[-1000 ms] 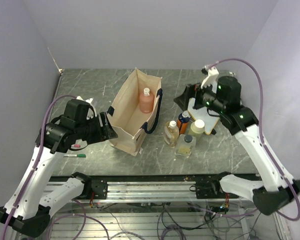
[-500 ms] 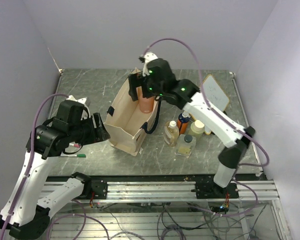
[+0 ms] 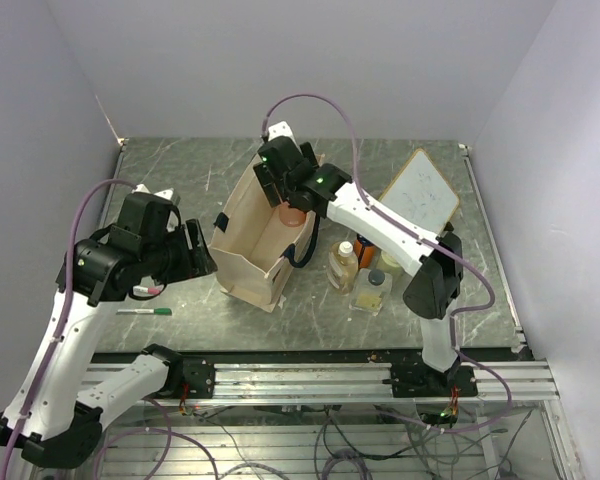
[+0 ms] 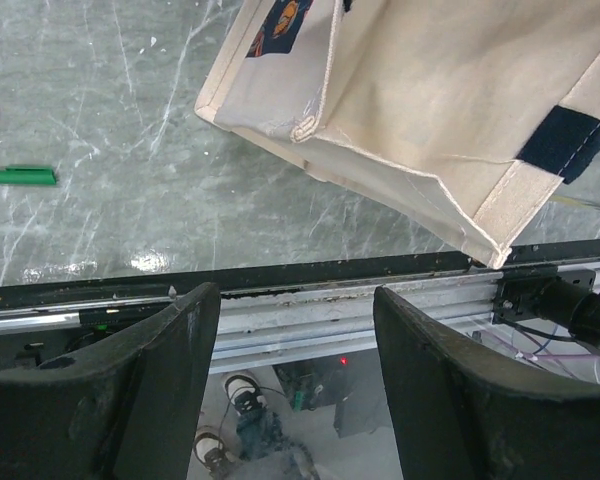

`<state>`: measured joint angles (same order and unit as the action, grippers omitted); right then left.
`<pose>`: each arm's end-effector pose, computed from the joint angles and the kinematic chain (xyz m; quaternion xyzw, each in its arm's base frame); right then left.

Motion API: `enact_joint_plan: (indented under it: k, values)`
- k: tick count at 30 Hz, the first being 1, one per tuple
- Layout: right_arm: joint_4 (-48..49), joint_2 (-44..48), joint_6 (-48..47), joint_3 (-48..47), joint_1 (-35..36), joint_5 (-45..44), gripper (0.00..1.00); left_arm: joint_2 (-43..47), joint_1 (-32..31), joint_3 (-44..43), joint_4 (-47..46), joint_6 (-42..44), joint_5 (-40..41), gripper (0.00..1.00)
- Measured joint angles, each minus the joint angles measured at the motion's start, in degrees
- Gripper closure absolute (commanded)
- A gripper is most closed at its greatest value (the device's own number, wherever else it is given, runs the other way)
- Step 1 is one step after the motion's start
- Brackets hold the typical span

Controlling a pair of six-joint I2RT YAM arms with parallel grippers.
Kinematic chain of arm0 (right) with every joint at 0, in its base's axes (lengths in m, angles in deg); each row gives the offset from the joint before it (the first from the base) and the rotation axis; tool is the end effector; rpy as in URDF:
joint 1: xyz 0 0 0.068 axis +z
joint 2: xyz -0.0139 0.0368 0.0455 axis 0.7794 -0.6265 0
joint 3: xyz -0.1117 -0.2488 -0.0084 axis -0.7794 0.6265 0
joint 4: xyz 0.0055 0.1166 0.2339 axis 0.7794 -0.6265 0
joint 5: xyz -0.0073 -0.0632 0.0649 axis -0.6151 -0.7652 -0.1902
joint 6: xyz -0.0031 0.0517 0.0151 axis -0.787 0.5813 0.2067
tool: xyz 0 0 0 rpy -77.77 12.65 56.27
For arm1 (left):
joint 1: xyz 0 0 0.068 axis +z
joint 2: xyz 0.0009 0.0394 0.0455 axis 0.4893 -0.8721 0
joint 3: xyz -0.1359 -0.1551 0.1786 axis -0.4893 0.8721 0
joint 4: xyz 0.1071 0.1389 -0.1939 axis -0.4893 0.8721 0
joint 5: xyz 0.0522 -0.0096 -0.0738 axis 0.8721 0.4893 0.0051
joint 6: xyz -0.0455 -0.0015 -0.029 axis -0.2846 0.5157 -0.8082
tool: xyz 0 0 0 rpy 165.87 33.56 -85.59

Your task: Take the personal care products out of the canvas bag

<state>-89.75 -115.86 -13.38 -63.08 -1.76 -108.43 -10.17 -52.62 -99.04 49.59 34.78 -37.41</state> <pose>0.3058 0.3294 0.3516 -0.1893 0.8659 -0.0096 0.4629 0.1163 -0.0511 0.3966 -0.0879 0.9368 -0.1732 0.2910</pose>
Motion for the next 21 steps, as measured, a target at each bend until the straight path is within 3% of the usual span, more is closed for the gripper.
enact_joint_plan:
  k: [9,21]
  values:
    - [6.01,-5.7,-2.47,0.57,-1.51,-1.38,0.19,-3.3,0.0,0.0,-0.87,-0.57,0.0,0.28]
    - [7.54,-13.4,-0.96,-0.44,-5.38,3.23,0.2,-7.56,0.0,-0.98,-0.9,0.07,0.04,0.28]
